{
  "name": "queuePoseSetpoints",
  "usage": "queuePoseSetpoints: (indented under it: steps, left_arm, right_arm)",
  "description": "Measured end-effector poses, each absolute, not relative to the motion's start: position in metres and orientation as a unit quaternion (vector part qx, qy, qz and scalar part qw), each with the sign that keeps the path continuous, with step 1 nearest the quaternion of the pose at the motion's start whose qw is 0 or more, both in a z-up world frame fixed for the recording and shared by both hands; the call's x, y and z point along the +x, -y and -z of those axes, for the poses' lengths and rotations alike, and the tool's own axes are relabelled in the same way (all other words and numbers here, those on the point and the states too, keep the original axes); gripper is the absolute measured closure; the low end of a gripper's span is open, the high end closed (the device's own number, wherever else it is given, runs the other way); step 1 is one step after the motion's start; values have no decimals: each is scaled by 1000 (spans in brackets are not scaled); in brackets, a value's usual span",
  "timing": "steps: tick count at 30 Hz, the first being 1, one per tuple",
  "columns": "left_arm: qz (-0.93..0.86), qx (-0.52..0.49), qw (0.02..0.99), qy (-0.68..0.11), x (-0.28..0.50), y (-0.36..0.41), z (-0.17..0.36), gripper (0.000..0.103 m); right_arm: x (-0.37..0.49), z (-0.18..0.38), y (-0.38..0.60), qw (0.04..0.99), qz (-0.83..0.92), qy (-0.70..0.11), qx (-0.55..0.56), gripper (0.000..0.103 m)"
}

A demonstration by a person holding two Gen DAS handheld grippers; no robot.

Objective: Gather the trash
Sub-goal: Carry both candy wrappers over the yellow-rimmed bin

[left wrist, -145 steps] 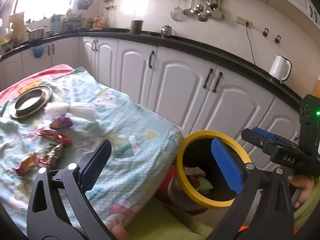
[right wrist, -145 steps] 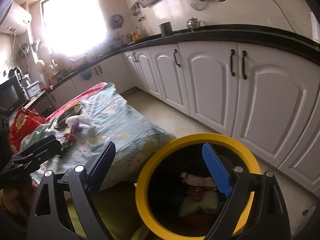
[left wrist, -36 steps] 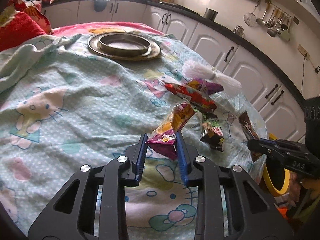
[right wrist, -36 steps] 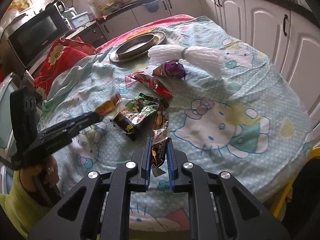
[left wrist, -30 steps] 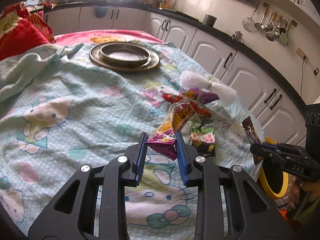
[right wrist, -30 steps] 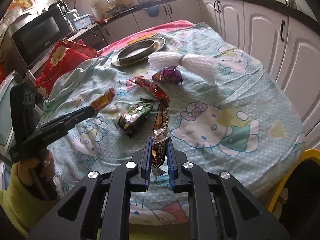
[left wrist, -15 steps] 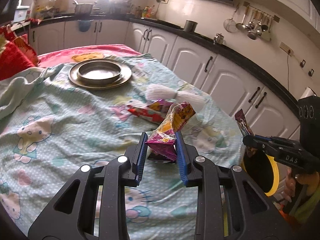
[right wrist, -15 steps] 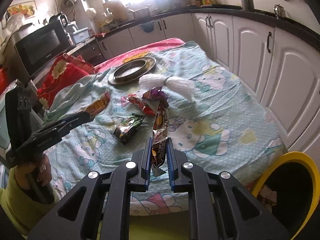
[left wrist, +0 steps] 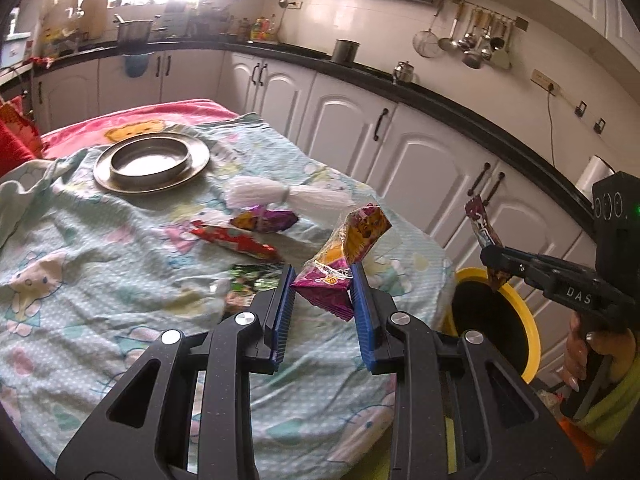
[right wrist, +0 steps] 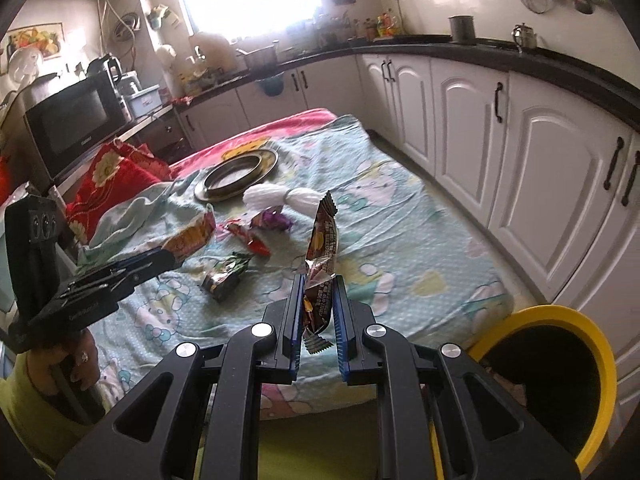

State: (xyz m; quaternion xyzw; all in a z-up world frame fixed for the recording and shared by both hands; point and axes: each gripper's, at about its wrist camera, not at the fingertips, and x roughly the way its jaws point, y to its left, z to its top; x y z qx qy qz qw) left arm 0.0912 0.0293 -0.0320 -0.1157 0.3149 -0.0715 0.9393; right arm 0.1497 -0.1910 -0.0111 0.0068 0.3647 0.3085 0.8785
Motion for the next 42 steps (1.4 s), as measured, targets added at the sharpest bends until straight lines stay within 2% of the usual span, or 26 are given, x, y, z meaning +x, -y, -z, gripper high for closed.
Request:
queuePoseSetpoints:
  steps: [18,42]
  left_arm:
    - [118,-86,940,-309,96,25,26,82]
    - [175,-42,929,-324,107,93,36,82]
  right_arm:
    - [142,3,247,902,-264,-339,38,89]
    - [142,19,313,913,-204,-346,72,89]
